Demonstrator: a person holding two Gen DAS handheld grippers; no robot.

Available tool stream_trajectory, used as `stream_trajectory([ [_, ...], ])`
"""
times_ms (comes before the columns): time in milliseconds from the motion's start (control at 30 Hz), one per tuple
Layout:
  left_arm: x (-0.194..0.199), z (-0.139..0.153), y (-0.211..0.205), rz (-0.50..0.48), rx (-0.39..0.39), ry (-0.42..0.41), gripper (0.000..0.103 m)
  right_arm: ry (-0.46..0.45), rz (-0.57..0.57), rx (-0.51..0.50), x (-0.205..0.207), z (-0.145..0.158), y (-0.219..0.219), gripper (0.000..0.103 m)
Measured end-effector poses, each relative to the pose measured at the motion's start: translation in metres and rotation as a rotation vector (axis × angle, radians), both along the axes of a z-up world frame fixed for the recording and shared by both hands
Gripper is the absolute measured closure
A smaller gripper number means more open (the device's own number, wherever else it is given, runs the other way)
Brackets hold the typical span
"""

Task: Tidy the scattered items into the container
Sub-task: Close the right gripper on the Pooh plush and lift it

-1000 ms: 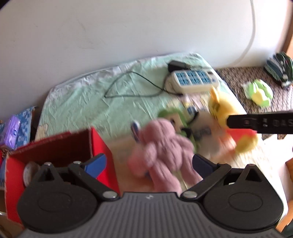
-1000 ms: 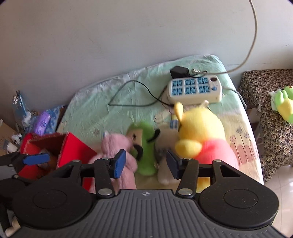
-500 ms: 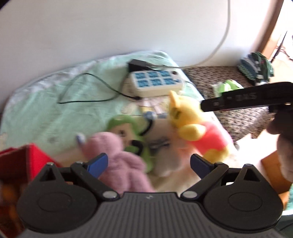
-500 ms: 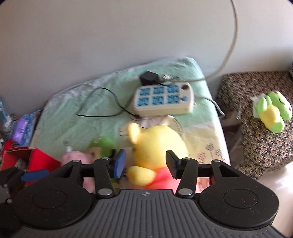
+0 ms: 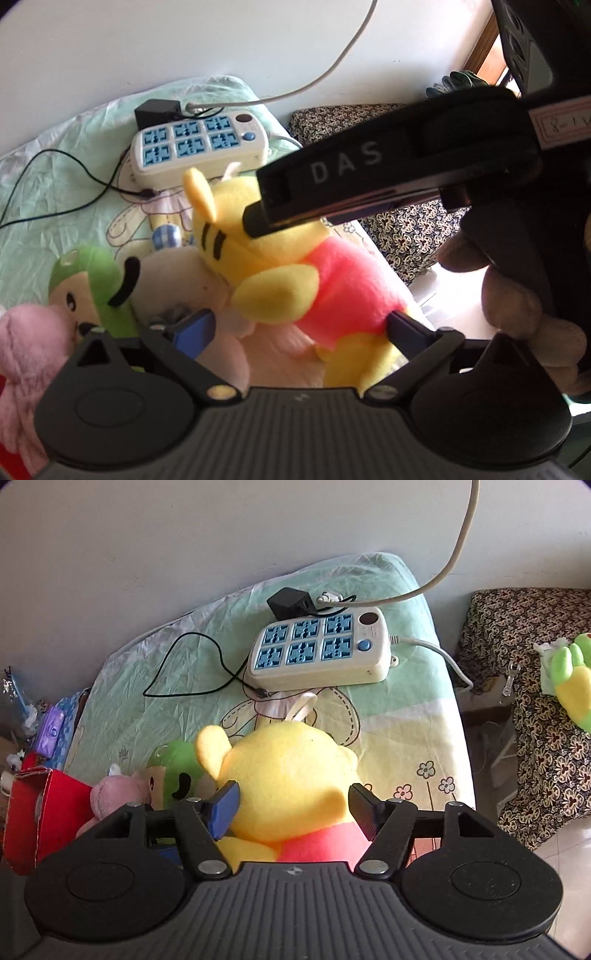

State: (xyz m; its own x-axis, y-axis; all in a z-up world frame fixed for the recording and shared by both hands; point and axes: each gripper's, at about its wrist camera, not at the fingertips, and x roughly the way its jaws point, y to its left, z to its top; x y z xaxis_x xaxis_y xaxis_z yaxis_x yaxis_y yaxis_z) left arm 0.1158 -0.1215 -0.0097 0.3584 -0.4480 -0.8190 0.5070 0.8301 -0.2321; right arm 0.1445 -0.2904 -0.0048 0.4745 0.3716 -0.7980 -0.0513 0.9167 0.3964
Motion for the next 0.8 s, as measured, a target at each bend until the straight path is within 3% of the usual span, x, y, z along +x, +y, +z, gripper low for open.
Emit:
stream_trajectory([
  [133, -0.002, -0.004, -0.011, -0.039, -0.006, -0.014, 0.002, 0.022, 0.021, 0.041, 0.003, -0.013, -0.015, 0.015],
  [200, -0.003, -0.007, -0.020, -0.069, -0.003, -0.014, 0.002, 0.067, 0.054, 0.117, 0.005, -0.025, -0.022, 0.014],
  [300, 0.001, -0.016, -0.029, -0.104, 0.004, -0.020, 0.000, 0.116, 0.042, 0.222, 0.003, -0.041, -0.034, 0.016],
  [467, -0.004, -0.013, -0.042, -0.150, 0.007, -0.097, 0.002, 0.135, -0.041, 0.383, -0.006, -0.049, -0.058, 0.032],
  [633, -0.018, 0.003, -0.049, -0.189, -0.017, -0.148, 0.003, 0.124, -0.111, 0.470, -0.027, -0.038, -0.074, 0.036],
  [800, -0.037, 0.039, -0.040, -0.179, -0.050, -0.238, 0.003, 0.029, -0.112, 0.497, -0.051, -0.002, -0.070, 0.036],
])
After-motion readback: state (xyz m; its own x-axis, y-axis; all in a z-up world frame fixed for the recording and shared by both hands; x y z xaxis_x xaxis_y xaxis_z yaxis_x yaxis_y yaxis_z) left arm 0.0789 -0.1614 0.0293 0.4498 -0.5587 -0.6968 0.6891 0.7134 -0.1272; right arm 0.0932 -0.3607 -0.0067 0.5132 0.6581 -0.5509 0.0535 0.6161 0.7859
